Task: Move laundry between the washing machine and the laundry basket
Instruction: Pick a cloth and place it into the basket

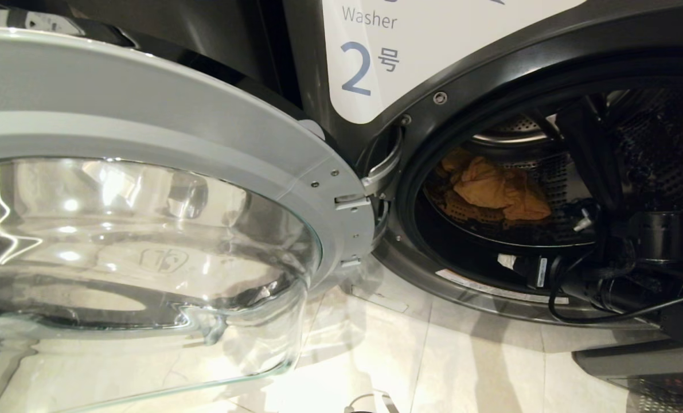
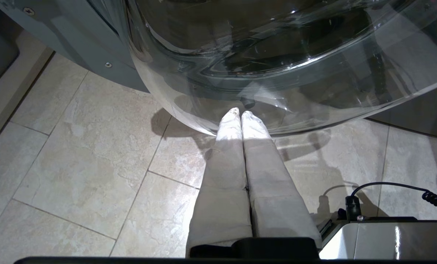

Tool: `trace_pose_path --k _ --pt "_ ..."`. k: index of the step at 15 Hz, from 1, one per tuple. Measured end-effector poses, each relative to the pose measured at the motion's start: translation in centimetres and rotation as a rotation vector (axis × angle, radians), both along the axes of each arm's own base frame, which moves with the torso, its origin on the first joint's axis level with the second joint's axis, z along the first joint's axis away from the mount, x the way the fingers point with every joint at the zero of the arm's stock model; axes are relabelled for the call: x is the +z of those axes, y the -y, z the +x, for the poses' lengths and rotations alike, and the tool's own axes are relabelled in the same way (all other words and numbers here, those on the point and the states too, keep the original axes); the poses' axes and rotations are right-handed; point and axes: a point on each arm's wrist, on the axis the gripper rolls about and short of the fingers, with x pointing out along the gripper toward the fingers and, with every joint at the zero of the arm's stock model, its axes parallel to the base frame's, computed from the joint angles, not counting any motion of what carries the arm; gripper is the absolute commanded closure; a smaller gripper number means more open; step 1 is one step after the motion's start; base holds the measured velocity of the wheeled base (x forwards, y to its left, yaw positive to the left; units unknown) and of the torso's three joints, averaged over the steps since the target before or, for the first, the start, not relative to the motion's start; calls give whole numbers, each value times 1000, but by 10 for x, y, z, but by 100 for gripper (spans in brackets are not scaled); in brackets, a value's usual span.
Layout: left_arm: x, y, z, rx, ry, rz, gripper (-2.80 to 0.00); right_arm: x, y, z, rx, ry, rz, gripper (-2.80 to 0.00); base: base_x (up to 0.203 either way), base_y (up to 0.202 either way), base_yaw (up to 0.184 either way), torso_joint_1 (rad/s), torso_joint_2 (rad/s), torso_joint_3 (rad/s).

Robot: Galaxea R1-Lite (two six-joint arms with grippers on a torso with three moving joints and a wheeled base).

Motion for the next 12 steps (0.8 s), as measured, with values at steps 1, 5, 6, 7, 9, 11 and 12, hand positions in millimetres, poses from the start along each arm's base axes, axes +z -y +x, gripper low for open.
trace_pose_path --k 1,5,6,7,9,11,12 --pt "0 0 0 0 0 0 0 -1 -3 6 -13 26 8 -280 0 0 0 0 0 0" --pt "0 0 0 0 0 0 0 -8 -17 34 -111 78 -6 -280 0 0 0 0 0 0" --pt "0 0 0 0 0 0 0 -9 -20 41 -128 83 -13 -280 0 0 0 0 0 0" --pt "0 0 0 0 0 0 0 -10 -22 48 -144 88 -17 -280 0 0 0 0 0 0" --pt "0 0 0 0 0 0 0 -14 -24 62 -179 94 -24 -280 0 0 0 0 0 0" --pt "0 0 0 0 0 0 0 -19 -26 74 -206 95 -22 -280 0 0 0 0 0 0" --pt "0 0 0 0 0 0 0 -21 -27 79 -211 96 -22 -280 0 0 0 0 0 0"
